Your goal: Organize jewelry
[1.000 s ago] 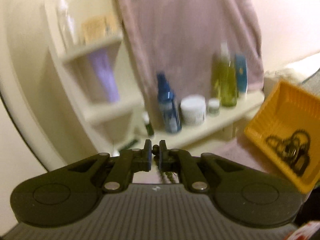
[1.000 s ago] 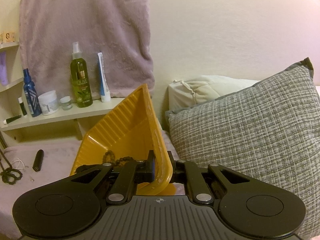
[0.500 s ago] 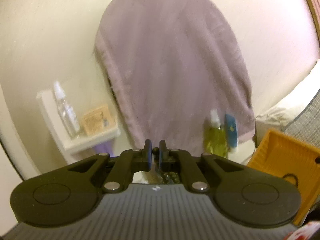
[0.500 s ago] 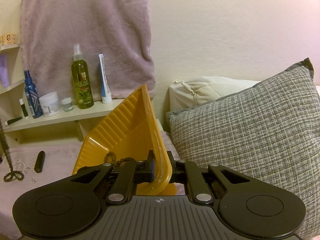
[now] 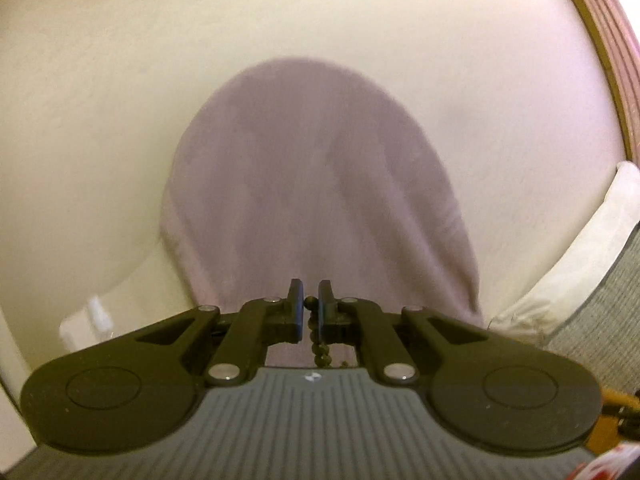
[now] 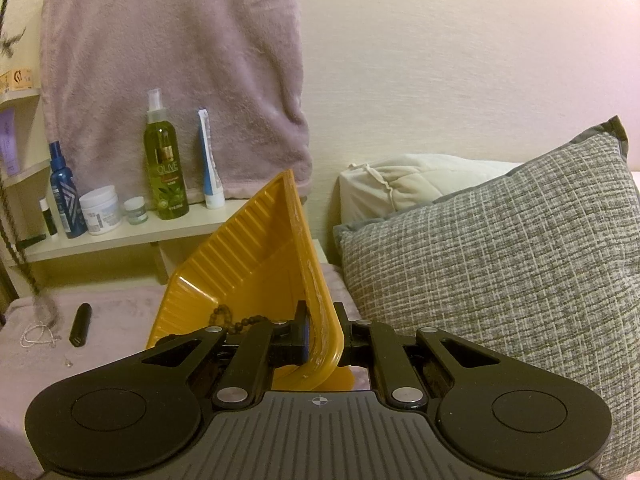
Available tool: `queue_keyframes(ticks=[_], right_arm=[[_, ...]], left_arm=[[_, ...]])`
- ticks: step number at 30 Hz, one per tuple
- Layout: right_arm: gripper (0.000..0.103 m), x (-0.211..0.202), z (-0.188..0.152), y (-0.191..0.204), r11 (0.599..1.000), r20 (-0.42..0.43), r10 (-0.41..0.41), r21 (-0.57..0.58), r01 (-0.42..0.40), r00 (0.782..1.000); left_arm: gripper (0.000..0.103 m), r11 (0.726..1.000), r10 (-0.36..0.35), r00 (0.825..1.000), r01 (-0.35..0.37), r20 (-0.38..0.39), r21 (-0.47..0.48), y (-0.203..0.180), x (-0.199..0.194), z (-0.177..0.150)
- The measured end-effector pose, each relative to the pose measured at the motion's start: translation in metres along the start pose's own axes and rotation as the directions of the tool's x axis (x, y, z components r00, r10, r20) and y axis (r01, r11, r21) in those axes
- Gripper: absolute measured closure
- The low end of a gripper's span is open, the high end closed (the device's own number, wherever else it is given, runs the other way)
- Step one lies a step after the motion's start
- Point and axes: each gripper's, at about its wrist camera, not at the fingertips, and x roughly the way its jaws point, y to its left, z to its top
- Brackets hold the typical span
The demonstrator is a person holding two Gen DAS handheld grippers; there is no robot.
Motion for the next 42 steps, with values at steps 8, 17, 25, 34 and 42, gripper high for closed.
queue_keyframes(ticks=[8,17,25,34,42], right_arm=[[0.093,0.000,0.001,-0.001,1.000,0.000,0.004,0.007,-0.004,1.000],[0.093,-0.001,0.000,-0.002,1.000,0.000,0.009,0.018,-0.009,1.000],[0.093,0.000,0.000,-0.002,1.000,0.000,0.010,0.022,-0.010,1.000],[0.093,0.000,0.000,-0.001,1.000,-0.001,0.010,0.024,-0.010,1.000],[0.093,0.000,0.000,0.000,1.000,0.000,0.008,0.023,-0.008,1.000]], left_arm=[[0.097,0.994,-0.109,0.993,0.110,0.054,-0.009,-0.035,0.016,0.036],[0.097,0.969,-0.249,0.969,0.249,-0.006,0.002,-0.100,0.052,0.030],[0.097,0.924,-0.376,0.911,0.382,-0.166,0.003,-0.163,0.083,-0.019],[0.097,0.901,-0.424,0.851,0.432,-0.312,-0.047,-0.195,0.116,-0.065],[0.097,0.897,-0.432,0.818,0.435,-0.380,-0.082,-0.199,0.121,-0.094]])
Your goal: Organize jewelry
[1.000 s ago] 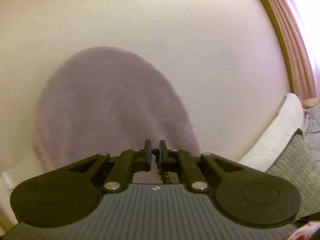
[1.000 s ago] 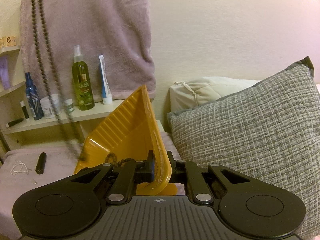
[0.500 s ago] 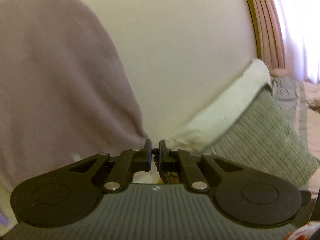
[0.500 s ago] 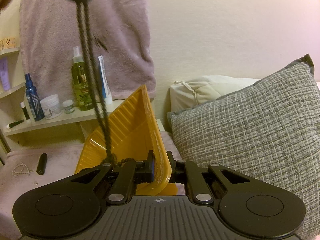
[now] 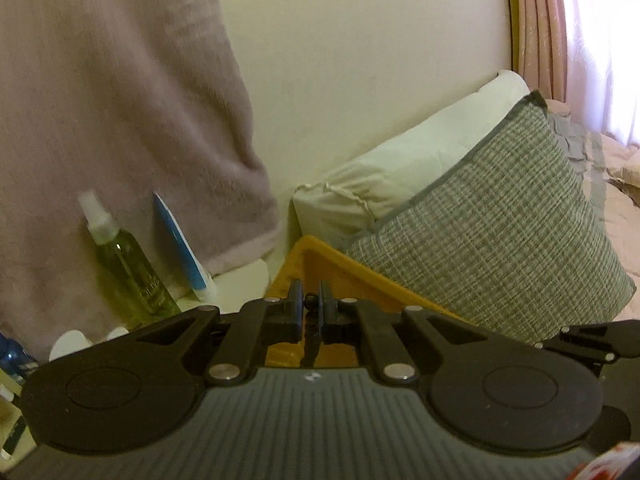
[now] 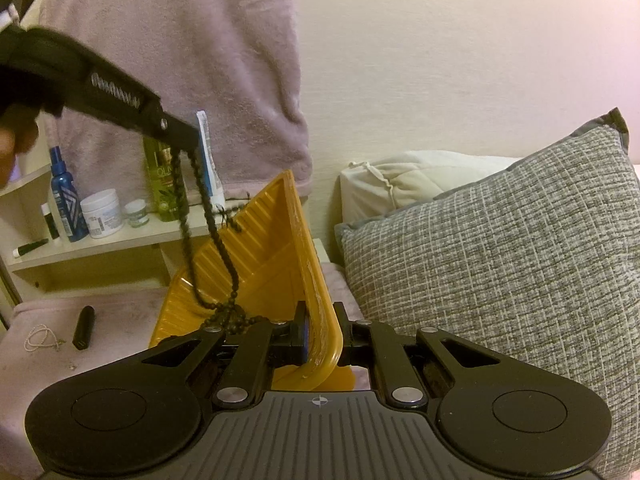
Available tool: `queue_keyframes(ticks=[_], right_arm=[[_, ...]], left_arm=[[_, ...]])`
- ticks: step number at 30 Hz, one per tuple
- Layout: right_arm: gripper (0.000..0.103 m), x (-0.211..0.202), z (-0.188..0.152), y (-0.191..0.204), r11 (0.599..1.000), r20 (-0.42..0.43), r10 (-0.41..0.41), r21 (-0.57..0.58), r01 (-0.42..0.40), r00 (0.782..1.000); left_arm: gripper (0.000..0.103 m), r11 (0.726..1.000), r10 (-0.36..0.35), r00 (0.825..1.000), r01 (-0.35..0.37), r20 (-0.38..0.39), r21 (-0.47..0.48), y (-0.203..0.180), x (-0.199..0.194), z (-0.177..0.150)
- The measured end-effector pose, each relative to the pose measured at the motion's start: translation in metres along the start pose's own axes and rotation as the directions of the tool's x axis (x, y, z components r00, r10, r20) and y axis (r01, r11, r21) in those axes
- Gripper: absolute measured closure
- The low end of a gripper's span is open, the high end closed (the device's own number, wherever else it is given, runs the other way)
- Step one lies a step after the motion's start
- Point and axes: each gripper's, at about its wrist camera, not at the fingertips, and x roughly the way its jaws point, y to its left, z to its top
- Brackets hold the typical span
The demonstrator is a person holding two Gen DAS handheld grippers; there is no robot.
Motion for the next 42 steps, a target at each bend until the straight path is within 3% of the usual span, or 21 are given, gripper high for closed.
queue_keyframes(ticks=[12,16,22,26,31,36,38,42], right_arm=[[0.093,0.000,0.000,-0.001,1.000,-0.001,0.001,0.001,-0.001,1.000],[0.093,0.001,0.000,-0.001,1.000,0.000,0.001,0.000,-0.001,1.000],[0.093,0.000,-0.001,-0.001,1.000,0.000,0.001,0.000,-0.001,1.000],[0.093,0.000,-0.001,-0.001,1.000,0.000,0.000,0.002,0.000,1.000],[0.093,0.000,-0.002,-0.001,1.000,0.000,-0.003,0.001,0.003,1.000],[0.093,0.000,-0.002,-0.001,1.000,-0.001,-0.005,0.003,0.005,1.000],[0.093,-0.001,-0.002,-0.001,1.000,0.000,-0.006,0.002,0.006,1.000],[0.093,0.000,-0.001,-0.001,1.000,0.000,-0.006,0.001,0.006,1.000]], left_arm=[[0.096,0.999,-0.037,0.998,0.035,-0.056,-0.029,-0.006,0.017,-0.012],[0.079,0.996,-0.065,0.997,0.062,-0.040,-0.064,-0.001,0.012,-0.014],[0.079,0.997,-0.053,0.999,0.052,-0.014,-0.062,0.016,-0.006,-0.015],[0.076,0.995,-0.007,1.000,0.008,0.010,-0.097,0.040,-0.028,-0.027],[0.072,0.978,0.104,0.994,-0.100,0.014,-0.184,0.079,-0.055,-0.059],[0.053,0.937,0.230,0.973,-0.221,-0.001,-0.269,0.115,-0.080,-0.100],[0.040,0.915,0.271,0.963,-0.261,-0.012,-0.308,0.129,-0.090,-0.116],[0.034,0.877,0.331,0.942,-0.328,-0.054,-0.351,0.153,-0.103,-0.147]])
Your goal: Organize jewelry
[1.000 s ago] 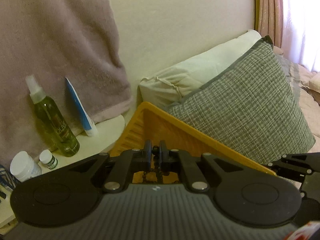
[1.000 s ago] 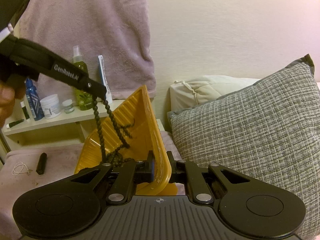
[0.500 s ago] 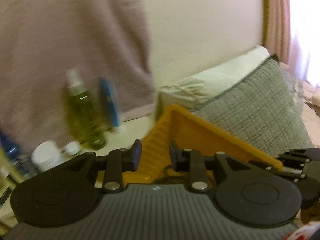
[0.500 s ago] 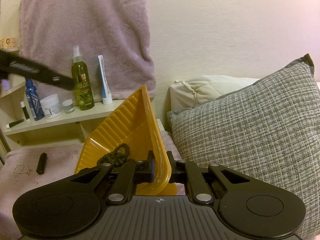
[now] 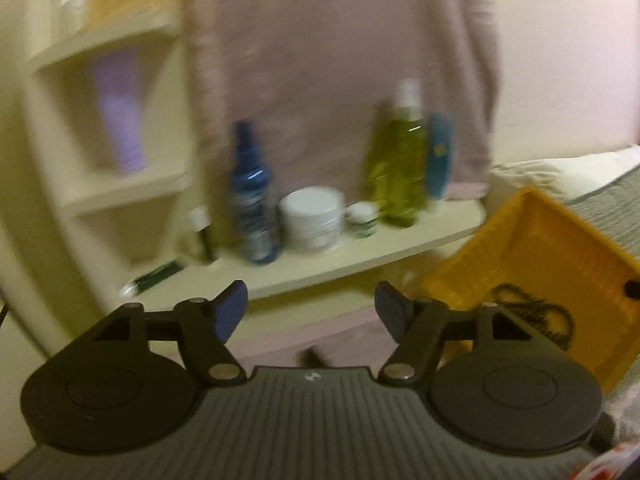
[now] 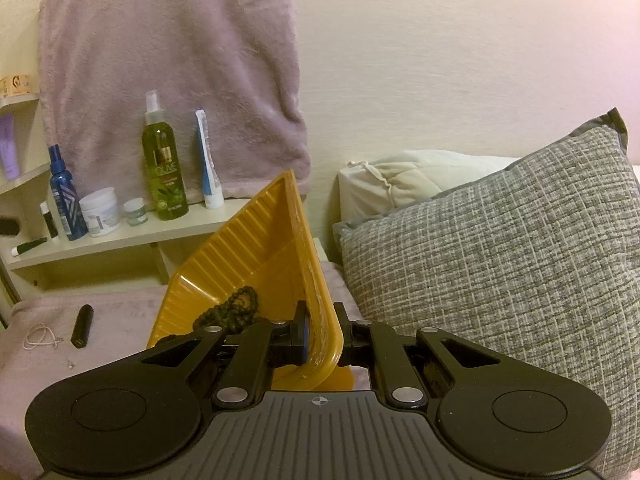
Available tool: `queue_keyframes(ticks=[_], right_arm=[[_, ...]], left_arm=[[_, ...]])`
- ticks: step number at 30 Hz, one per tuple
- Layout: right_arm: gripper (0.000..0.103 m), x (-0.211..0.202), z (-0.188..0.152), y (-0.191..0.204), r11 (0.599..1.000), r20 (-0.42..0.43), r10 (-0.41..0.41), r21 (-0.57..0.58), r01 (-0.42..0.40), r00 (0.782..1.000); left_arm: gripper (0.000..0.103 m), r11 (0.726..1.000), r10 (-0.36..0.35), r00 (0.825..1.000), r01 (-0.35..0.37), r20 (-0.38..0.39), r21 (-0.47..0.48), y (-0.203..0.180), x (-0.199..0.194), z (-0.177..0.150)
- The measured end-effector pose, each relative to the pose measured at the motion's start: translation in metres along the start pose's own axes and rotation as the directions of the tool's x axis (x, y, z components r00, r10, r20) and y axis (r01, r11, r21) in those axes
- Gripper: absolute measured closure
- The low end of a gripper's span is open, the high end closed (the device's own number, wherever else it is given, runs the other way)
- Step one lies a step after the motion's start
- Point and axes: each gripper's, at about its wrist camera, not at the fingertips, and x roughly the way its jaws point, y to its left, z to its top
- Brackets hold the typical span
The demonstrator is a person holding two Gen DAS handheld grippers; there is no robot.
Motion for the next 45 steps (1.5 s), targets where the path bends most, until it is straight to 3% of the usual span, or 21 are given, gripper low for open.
queue_keyframes(ticks=[6,11,16,31,33,35,41,45], right_arm=[[0.093,-0.001,0.000,0.001,1.000,0.000,-0.001,-0.001,0.001,1.000],[0.093,0.000,0.000,0.001,1.000,-0.002,-0.003,-0.004,0.003,1.000],[0.093,0.001,0.000,0.001,1.000,-0.002,-0.004,-0.004,0.004,1.000],[0.093,0.001,-0.002,-0.001,1.000,0.002,-0.006,-0.001,0.006,1.000],[0.093,0.001,-0.001,-0.001,1.000,0.002,-0.005,-0.001,0.005,1.000],[0.093,0.001,-0.001,-0.001,1.000,0.002,-0.005,-0.001,0.005,1.000],[0.093,0.001,-0.001,-0.001,1.000,0.002,-0.005,-0.001,0.005,1.000],[0.093,0.001,-0.001,-0.002,1.000,0.001,-0.005,-0.001,0.005,1.000]], left_arm=[[0.033,0.990,0.132,0.991,-0.133,-0.013,-0.047,0.041,0.002,-0.033],[0.032,0.977,0.201,0.977,-0.206,-0.078,-0.057,0.061,0.011,-0.064],[0.032,0.981,0.173,0.978,-0.181,-0.120,-0.065,0.054,0.021,-0.089],[0.034,0.998,0.059,0.997,-0.061,-0.055,-0.035,-0.033,0.047,-0.128],[0.038,0.998,0.055,0.996,-0.057,-0.068,-0.028,-0.038,0.051,-0.130],[0.050,0.998,0.054,0.996,-0.056,-0.074,-0.023,-0.043,0.052,-0.132],[0.073,0.998,0.054,0.995,-0.053,-0.086,0.013,-0.055,0.058,-0.137],[0.081,0.999,0.045,0.995,-0.044,-0.085,0.022,-0.060,0.062,-0.136]])
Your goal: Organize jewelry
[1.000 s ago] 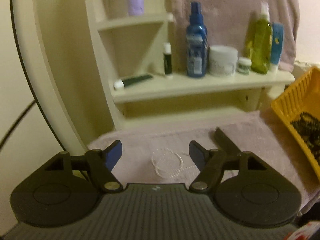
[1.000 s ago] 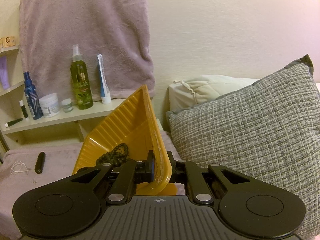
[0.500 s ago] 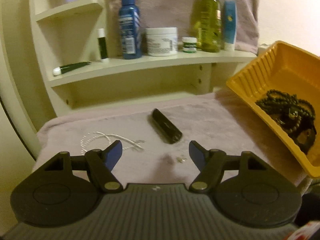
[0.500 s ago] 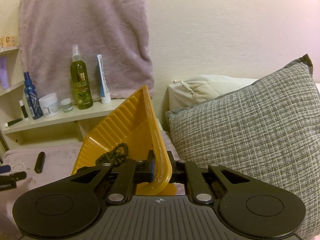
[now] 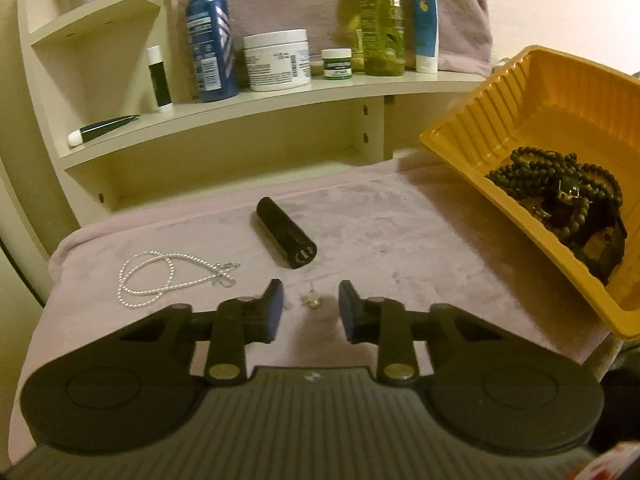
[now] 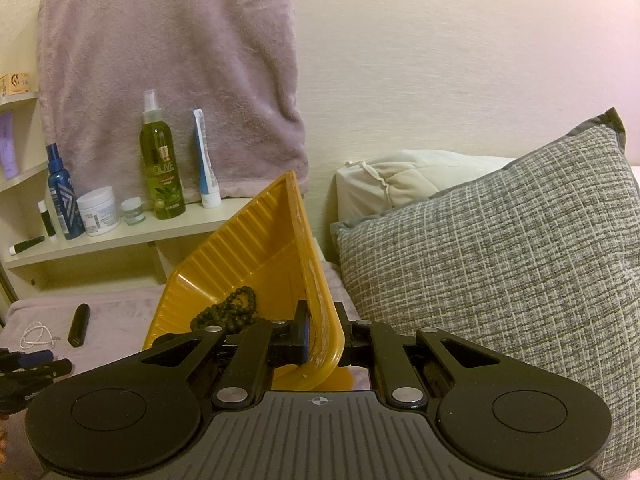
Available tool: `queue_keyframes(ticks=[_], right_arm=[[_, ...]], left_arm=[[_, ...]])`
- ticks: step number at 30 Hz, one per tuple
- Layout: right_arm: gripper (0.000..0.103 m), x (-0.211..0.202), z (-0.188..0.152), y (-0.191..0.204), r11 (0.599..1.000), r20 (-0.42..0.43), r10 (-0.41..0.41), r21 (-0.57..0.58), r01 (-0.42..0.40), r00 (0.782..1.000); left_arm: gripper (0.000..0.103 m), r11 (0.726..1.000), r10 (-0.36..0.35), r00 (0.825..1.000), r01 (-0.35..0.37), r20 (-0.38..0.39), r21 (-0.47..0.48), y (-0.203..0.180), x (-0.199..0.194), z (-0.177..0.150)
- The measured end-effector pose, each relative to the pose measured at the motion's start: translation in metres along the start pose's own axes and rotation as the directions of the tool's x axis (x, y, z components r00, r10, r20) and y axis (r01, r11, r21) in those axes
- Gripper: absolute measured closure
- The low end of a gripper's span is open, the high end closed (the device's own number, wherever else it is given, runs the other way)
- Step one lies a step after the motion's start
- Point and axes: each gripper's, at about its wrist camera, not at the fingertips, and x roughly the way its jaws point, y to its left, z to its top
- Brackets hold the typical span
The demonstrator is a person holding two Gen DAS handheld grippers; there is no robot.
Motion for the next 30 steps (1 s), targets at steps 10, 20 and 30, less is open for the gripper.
queue_keyframes(ticks=[10,20,30], right_arm=[[0.093,0.000,0.000,0.001,1.000,0.001,0.000,-0.002,0.000,1.000],[0.093,0.000,0.000,0.001,1.000,0.001,0.000,-0.003,0.000,1.000],[0.093,0.000,0.001,0.001,1.000,0.001,0.002,-0.003,-0.002,1.000]], left_arm=[[0.095,1.000,0.006,1.000,-0.006,-0.022,-0.001,0.001,0.008,0.002],[0.099,1.000,-0.023,1.000,0.023,-0.008,0.011,-0.002,0.000,0.007],[0.099,0.976,-0.219,0.972,0.219,0.080,0.019,-0.046,-0.036,0.039]])
